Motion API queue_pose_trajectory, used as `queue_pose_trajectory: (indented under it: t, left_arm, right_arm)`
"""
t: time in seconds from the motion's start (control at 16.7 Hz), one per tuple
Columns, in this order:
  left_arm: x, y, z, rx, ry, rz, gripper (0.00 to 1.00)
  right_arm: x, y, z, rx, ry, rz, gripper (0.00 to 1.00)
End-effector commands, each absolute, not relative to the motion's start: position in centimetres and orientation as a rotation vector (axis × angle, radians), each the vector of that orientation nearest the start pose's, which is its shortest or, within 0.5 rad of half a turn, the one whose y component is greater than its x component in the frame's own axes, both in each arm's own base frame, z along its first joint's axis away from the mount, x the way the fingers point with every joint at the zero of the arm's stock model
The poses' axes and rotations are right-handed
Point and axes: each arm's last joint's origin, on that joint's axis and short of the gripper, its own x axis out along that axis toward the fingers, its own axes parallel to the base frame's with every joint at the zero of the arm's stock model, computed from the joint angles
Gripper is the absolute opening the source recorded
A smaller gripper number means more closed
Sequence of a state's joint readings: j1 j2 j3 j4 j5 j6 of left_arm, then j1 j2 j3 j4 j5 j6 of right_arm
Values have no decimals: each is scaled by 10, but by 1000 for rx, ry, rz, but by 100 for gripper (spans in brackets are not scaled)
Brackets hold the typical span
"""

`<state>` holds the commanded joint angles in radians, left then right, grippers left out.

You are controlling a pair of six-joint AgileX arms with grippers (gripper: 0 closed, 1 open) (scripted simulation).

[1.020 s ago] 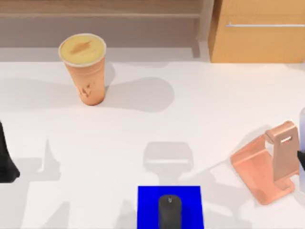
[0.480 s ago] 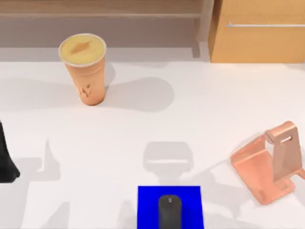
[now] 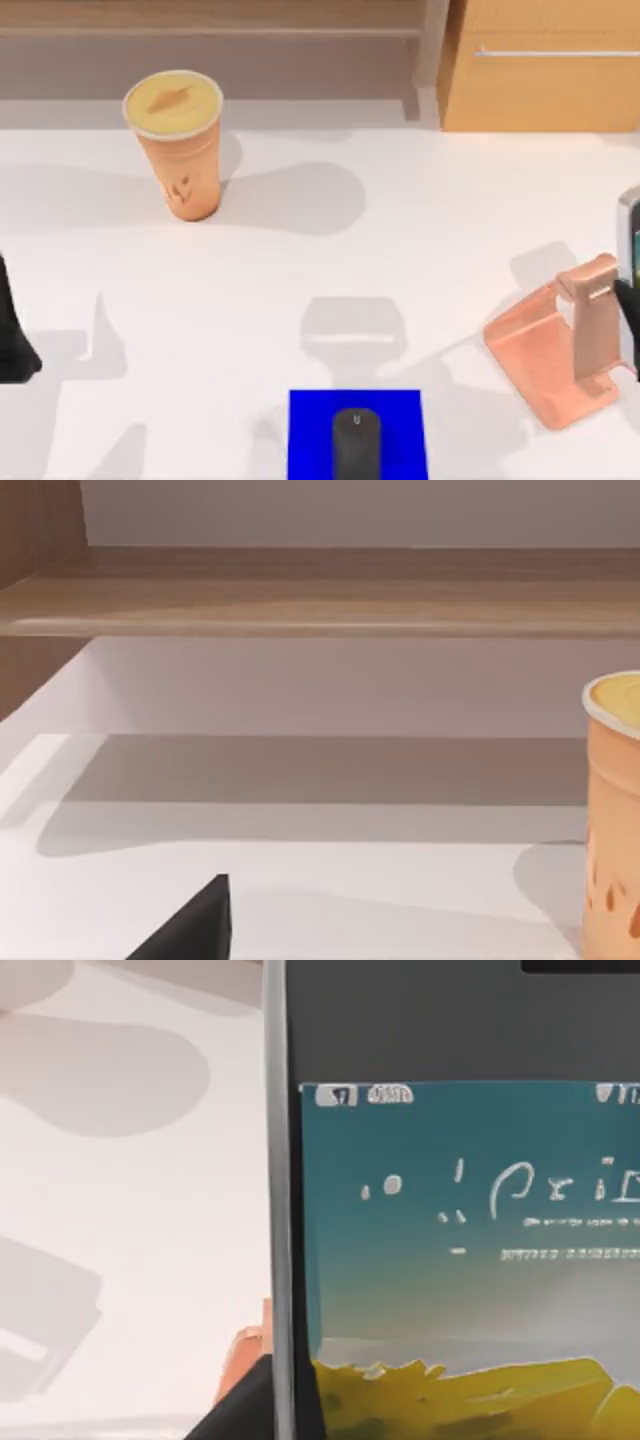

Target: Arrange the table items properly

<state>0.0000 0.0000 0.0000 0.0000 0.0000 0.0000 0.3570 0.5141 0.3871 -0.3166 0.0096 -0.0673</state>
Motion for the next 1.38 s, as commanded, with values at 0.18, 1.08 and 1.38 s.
queue_pose_trajectory:
  t: [0.18,1.08,1.38]
  left_arm:
    - [106,-1,160,0,0,0,100]
    - [106,-1,160,0,0,0,100]
    - [106,-1,160,0,0,0,100]
  right_arm:
    - [139,55,202,-130,446,406,0]
    - [143,58,196,-104,437,420,53]
    - [143,58,196,-104,437,420,90]
